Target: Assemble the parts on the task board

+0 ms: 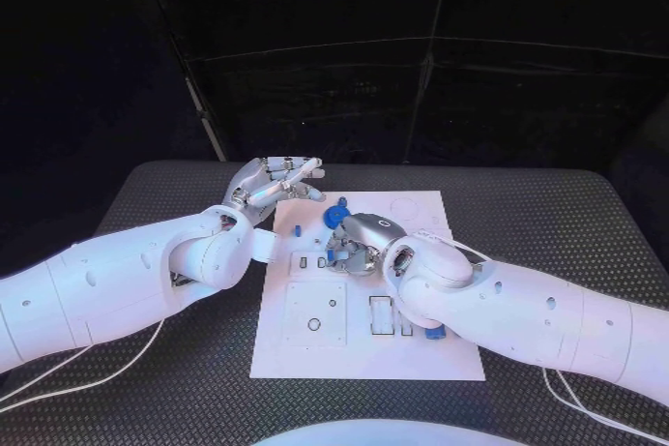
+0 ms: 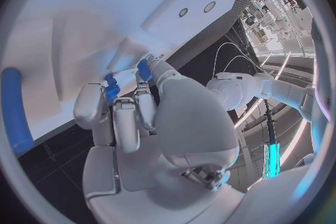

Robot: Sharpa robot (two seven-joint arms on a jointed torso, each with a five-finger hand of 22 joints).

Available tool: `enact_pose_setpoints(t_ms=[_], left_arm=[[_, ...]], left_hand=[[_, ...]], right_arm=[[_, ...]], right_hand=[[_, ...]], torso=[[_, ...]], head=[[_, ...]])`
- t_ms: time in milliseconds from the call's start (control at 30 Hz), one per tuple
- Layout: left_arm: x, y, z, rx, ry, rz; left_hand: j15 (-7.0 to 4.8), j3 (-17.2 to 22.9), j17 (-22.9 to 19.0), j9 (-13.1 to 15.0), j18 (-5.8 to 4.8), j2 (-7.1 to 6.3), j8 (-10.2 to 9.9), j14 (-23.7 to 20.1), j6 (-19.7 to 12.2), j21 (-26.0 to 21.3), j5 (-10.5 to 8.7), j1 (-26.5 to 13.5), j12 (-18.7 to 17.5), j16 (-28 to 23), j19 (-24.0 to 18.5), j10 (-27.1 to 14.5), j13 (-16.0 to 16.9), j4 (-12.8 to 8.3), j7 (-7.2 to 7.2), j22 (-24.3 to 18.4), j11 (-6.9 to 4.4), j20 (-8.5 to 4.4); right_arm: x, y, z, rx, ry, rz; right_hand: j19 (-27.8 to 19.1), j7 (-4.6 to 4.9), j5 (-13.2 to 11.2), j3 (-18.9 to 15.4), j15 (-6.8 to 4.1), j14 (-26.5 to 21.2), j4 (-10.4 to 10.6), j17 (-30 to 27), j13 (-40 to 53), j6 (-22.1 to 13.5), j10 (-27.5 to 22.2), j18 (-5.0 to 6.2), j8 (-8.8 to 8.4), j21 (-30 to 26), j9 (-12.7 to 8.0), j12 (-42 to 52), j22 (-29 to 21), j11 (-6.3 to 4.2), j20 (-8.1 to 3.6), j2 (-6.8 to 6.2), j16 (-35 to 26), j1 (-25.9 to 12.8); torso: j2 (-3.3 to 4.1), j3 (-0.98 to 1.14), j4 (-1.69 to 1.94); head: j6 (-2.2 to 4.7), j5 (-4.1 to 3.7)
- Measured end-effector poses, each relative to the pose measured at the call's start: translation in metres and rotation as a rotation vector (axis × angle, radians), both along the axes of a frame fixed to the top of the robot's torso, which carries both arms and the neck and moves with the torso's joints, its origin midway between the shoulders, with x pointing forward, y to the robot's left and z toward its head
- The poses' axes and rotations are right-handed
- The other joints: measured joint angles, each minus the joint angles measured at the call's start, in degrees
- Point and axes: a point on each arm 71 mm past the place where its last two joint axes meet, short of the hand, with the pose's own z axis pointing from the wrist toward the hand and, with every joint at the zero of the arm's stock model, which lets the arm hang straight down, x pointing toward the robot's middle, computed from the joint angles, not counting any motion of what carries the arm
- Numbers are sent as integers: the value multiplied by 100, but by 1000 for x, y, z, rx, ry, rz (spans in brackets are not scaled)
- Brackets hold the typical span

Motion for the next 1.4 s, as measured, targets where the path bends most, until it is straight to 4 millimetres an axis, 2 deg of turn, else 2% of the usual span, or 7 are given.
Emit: enact_pose_setpoints(t_ms=[300, 633, 1100, 1267, 1333, 1400], left_arm=[[0, 0, 0, 0, 1, -1], [0, 0, 0, 0, 2, -2], [0, -1, 0, 0, 3, -2], [1, -1, -1, 0, 3, -2], [1, -1, -1, 0, 4, -2], [1, -1, -1, 1, 4, -2]], left_hand=[[0, 0, 4, 0, 0, 0, 0, 0, 0, 0, 0, 0, 0, 0, 0, 0, 0, 0, 0, 0, 0, 0], [0, 0, 3, 0, 0, 0, 0, 0, 0, 0, 0, 0, 0, 0, 0, 0, 0, 0, 0, 0, 0, 0], [0, 0, 2, 0, 0, 0, 0, 0, 0, 0, 0, 0, 0, 0, 0, 0, 0, 0, 0, 0, 0, 0], [0, 0, 2, 0, 0, 0, 0, 0, 0, 0, 0, 0, 0, 0, 0, 0, 0, 0, 0, 0, 0, 0], [0, 0, 1, 0, 0, 0, 0, 0, 0, 0, 0, 0, 0, 0, 0, 0, 0, 0, 0, 0, 0, 0], [0, 0, 1, 0, 0, 0, 0, 0, 0, 0, 0, 0, 0, 0, 0, 0, 0, 0, 0, 0, 0, 0]], right_arm=[[1, 1, -4, -16, 8, 2], [-3, 6, -7, -27, 5, 28], [-3, 5, -7, -29, 1, 34], [-3, 5, -8, -32, -1, 35], [-3, 4, -8, -34, -3, 35], [-3, 4, -8, -36, -4, 36]], right_hand=[[0, 1, -1, 0, 0, 0, 0, 4, -39, -2, -31, 0, 0, 0, -3, -66, -24, 31, 0, -62, 0, -62], [-21, 52, -48, -1, 0, 0, 1, 3, -74, -57, -51, 0, -1, -22, -31, -89, -42, 51, 21, -120, 0, -121], [-21, 52, -55, -2, 0, 0, 1, 3, -84, -79, -71, 0, -44, -22, -51, -112, -43, 72, 21, -120, 0, -121], [-36, 101, -65, 16, 21, -21, -15, 2, -112, -148, -92, 0, -71, -22, -60, -124, -57, 93, 36, -153, 0, -154], [-42, 126, -65, 19, 21, -21, -18, 2, -129, -189, -112, 0, -106, -45, -68, -146, -74, 112, 42, -205, 0, -207], [-42, 122, -65, 20, 21, -21, -18, 2, -137, -210, -112, 0, -106, -46, -73, -145, -76, 112, 42, -218, 0, -220]], torso=[[-1, -1, 4], [-1, 3, 4], [-1, 4, -2], [-1, 4, -2], [-1, 4, -2], [-1, 4, -2]], head=[[-11, 9], [-25, 14], [-44, 23], [-52, 19], [-52, 16], [-53, 13]])
